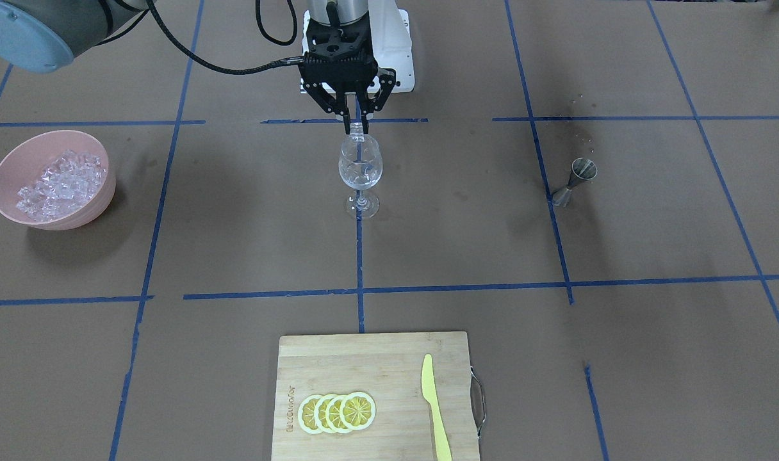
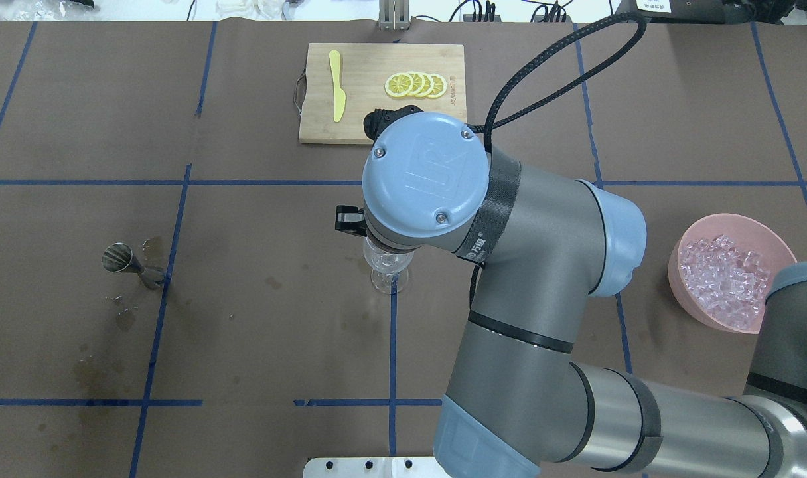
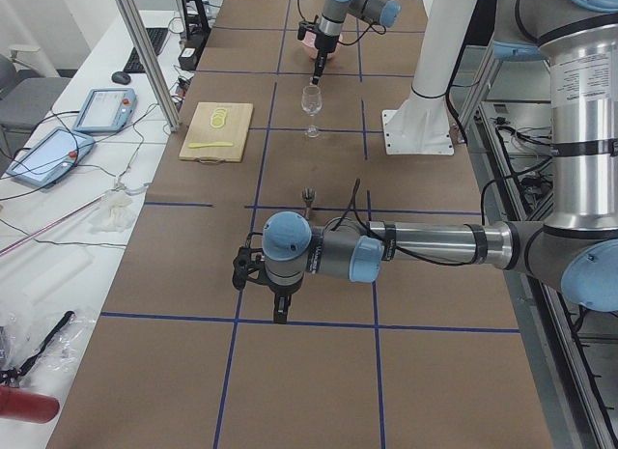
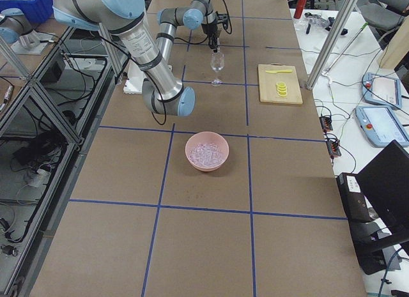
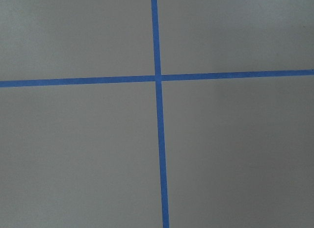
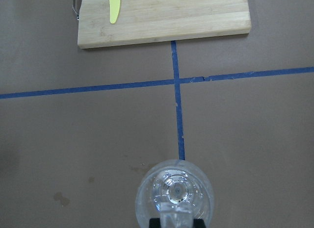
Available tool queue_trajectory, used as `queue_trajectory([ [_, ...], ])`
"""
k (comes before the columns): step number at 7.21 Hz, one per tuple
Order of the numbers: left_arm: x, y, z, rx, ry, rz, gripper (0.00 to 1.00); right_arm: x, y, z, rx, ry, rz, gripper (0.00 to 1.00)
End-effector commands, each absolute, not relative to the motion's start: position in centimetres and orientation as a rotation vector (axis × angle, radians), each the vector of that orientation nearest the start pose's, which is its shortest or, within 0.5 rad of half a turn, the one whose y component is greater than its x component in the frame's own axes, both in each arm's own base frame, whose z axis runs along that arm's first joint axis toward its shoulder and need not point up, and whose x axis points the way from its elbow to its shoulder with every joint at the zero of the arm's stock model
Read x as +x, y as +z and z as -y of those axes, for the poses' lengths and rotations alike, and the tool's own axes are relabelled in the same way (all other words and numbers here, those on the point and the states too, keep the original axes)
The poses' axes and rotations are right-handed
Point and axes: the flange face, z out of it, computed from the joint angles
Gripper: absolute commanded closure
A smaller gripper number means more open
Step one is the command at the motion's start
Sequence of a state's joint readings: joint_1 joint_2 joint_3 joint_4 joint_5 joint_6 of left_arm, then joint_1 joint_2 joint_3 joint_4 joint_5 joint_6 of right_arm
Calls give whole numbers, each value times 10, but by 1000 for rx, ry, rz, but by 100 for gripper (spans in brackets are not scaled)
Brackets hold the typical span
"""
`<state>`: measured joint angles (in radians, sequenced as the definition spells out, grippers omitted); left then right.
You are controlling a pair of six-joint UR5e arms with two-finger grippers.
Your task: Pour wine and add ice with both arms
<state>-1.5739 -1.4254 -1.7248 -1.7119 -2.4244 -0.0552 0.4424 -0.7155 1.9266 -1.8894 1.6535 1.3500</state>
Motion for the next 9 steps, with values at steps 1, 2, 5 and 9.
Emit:
queue_trajectory([
  [1, -60, 631, 438, 116, 8, -856, 0, -488, 59, 369, 218, 170, 868, 2],
  [2, -60, 630, 438, 117, 9, -856, 0, -489, 59, 369, 214, 168, 869, 1],
  [5, -61, 639, 433, 97, -3, -850, 0, -476, 76, 382, 192, 168, 850, 0],
  [9, -70, 650, 418, 92, -15, -751, 0, -316, 225, 468, 150, -90, 760, 0],
])
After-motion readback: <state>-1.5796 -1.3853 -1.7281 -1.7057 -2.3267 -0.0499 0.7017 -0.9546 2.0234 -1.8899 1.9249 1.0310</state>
